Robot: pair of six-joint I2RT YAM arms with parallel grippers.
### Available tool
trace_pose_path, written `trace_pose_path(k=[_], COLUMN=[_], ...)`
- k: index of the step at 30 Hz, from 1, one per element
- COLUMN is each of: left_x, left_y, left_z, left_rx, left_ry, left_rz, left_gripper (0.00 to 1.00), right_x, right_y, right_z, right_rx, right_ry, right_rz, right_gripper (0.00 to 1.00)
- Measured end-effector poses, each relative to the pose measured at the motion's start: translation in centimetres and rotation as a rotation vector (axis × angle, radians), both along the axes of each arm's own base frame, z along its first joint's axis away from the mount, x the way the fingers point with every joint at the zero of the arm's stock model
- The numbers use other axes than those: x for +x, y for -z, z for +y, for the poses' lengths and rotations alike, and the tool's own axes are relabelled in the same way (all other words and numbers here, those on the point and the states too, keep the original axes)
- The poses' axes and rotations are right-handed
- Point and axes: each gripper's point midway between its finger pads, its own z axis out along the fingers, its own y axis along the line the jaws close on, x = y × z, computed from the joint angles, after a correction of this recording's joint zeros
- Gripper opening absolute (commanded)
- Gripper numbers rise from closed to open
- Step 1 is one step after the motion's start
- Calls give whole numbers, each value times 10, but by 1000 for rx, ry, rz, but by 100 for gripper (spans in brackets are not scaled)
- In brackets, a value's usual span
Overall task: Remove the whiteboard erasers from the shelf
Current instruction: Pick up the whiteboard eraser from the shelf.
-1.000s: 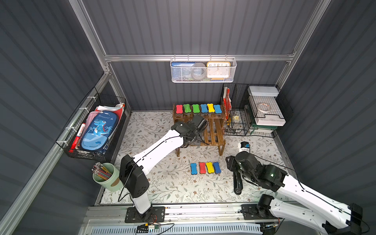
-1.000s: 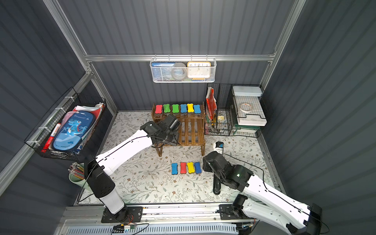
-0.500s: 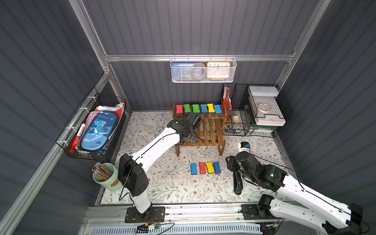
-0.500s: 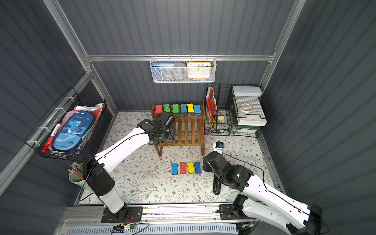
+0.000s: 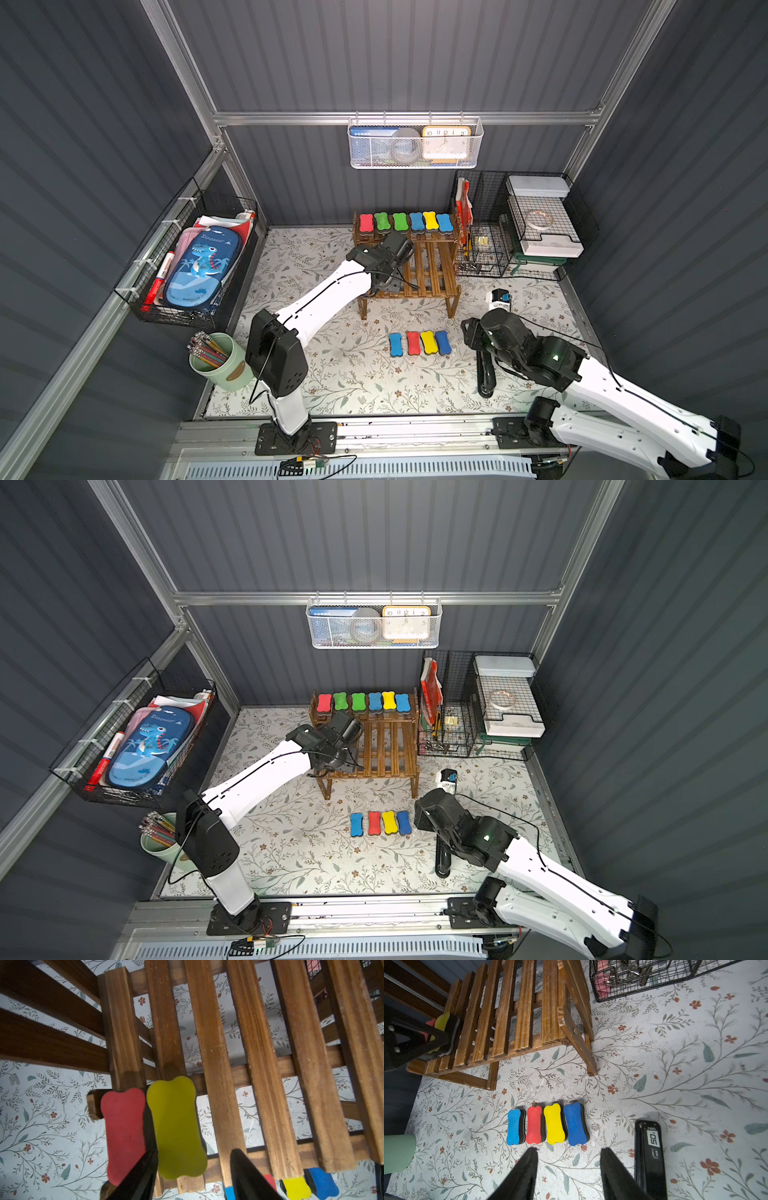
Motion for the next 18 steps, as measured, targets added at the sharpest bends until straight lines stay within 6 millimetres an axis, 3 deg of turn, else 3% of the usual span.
trace_pose_path(k=[18], left_x=[2], left_y=[8], left_z=[2], left_rx=[28], left_ry=[-5], left_rz=[3], left_gripper=[58], right_x=[2], right_y=[-2], right_z=[-2], right_rx=[7], right_ry=[12], right_rz=[-6], right_gripper=[53])
